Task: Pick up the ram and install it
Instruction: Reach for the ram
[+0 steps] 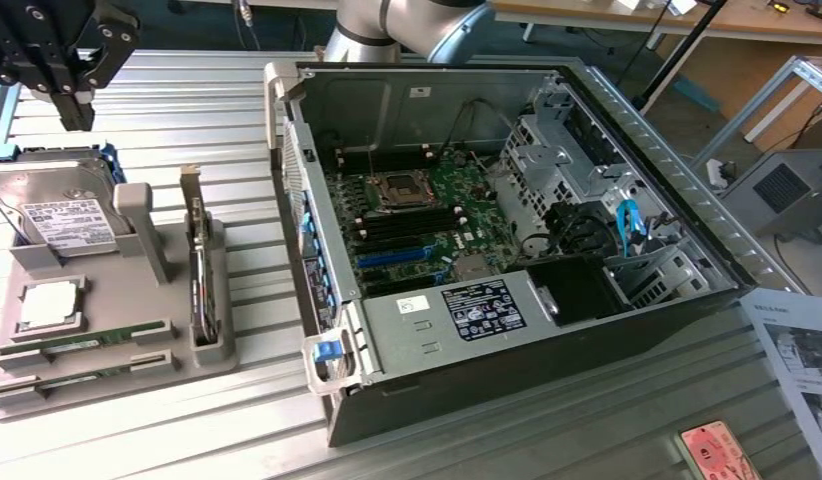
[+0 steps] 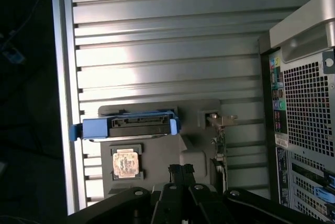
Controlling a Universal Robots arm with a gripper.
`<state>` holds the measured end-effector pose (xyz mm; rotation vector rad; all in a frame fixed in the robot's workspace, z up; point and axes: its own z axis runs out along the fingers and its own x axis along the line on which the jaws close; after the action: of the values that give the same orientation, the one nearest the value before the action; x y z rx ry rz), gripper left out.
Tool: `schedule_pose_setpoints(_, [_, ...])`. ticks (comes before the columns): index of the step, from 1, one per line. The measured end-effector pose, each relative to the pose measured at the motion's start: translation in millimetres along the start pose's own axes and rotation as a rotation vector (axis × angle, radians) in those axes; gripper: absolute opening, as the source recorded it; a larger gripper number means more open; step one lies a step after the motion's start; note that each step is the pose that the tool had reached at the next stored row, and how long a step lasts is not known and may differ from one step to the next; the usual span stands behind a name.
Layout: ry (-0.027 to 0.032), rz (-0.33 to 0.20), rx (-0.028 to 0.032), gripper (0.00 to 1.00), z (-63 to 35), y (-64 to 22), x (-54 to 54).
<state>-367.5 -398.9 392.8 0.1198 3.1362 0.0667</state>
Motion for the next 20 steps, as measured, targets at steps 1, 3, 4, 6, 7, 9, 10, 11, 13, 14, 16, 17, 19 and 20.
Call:
schedule_pose_setpoints(1, [0.0002, 0.0, 0.0, 0.11, 0.0, 0.0, 0.0])
schedule_pose_setpoints(3, [0.0002, 0.0, 0.0, 0.11, 0.0, 0.0, -0.1])
schedule_pose_setpoints(4, [0.0002, 0.0, 0.0, 0.11, 0.0, 0.0, -0.1])
schedule_pose_setpoints(6, [0.0002, 0.0, 0.0, 0.11, -0.1, -0.4, -0.2])
schedule_pose_setpoints(7, [0.0002, 0.0, 0.0, 0.11, -0.1, -1.0, -0.2])
schedule_pose_setpoints(9, [0.0002, 0.0, 0.0002, 0.11, -0.2, -2.9, -0.3])
schedule_pose_setpoints(10, [0.0002, 0.0, 0.0003, 0.11, -0.2, -4.2, -0.4])
schedule_pose_setpoints(11, [0.0001, 0.0, 0.0004, 0.11, -0.2, -5.6, -0.5])
schedule_pose_setpoints(13, [0.0001, 0.0, 0.0005, 0.11, -0.5, -11.1, -0.9])
schedule_pose_setpoints(14, [0.0001, 0.0, 0.0005, 0.11, -0.6, -13.5, -1.2])
schedule_pose_setpoints(16, [0.0002, 0.0, 0.0007, 0.11, -0.8, -16.4, -1.4])
schedule_pose_setpoints(17, [0.0001, 0.0, 0.0006, 0.11, -0.8, -17.9, -1.5])
schedule_pose_setpoints(19, [0.0001, 0.0, 0.0006, 0.11, -0.9, -21.0, -1.6])
schedule_pose_setpoints(20, [0.0001, 0.0, 0.0005, 0.11, -0.9, -22.2, -1.6])
